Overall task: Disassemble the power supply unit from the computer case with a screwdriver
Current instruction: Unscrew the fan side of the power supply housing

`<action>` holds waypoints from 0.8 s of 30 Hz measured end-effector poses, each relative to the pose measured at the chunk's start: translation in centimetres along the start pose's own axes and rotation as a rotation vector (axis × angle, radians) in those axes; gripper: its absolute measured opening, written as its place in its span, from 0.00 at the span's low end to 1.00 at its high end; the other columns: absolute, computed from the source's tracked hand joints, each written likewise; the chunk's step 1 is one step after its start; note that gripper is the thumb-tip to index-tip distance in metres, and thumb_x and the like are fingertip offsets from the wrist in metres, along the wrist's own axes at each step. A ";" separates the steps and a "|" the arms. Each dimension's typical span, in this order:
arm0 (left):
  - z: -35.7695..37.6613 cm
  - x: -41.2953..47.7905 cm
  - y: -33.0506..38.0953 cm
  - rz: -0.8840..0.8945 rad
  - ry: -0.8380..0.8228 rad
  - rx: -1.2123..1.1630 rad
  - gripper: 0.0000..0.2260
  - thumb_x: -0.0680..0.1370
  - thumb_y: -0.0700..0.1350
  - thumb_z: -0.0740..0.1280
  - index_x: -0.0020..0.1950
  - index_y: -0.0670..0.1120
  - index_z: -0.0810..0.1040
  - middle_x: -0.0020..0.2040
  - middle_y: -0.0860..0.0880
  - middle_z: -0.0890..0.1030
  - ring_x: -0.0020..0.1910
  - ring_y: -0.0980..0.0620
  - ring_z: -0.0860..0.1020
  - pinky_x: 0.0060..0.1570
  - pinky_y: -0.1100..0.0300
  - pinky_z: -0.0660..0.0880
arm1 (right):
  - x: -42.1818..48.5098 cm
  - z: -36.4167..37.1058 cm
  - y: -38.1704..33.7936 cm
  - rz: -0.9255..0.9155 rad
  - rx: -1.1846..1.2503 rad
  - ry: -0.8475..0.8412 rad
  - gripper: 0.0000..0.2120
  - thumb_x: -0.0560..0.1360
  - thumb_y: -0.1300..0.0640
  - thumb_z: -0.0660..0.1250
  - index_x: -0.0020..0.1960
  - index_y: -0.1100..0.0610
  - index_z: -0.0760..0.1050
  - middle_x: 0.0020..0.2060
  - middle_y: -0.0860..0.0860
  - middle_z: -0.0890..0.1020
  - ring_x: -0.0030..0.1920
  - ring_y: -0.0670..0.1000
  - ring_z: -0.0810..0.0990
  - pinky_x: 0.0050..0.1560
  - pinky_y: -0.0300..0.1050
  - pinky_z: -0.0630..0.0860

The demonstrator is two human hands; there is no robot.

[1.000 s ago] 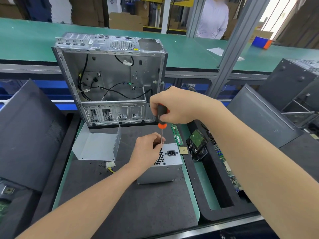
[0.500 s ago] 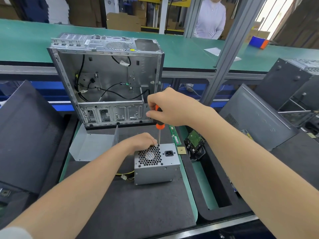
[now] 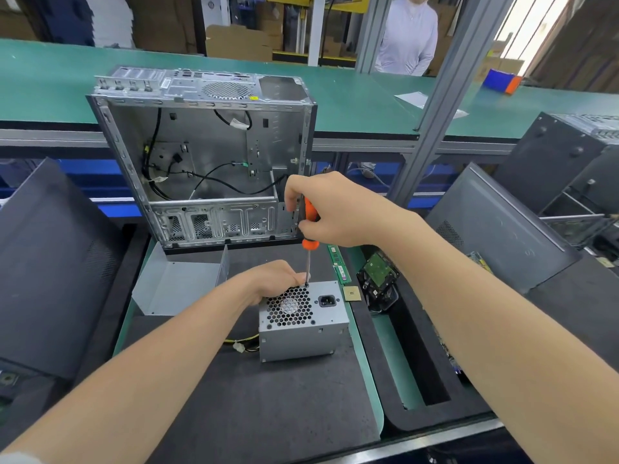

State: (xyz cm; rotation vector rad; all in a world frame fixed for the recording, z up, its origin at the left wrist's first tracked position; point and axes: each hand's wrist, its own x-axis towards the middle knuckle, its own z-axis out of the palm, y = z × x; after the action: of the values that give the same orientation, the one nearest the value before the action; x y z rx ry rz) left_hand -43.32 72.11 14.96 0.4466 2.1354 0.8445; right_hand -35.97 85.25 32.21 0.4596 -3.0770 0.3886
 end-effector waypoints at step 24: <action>0.2 0.6 -0.8 0.050 0.029 -0.065 0.26 0.84 0.60 0.64 0.72 0.41 0.78 0.78 0.43 0.71 0.77 0.42 0.67 0.74 0.47 0.64 | 0.4 0.0 -0.1 0.171 -0.280 0.054 0.25 0.79 0.32 0.61 0.47 0.56 0.72 0.36 0.51 0.72 0.35 0.53 0.75 0.34 0.47 0.71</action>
State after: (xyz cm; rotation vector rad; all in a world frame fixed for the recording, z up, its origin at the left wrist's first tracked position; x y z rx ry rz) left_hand -43.60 71.98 13.95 0.4581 2.1244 0.9515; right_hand -36.32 85.08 32.22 0.1749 -3.0576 -0.0315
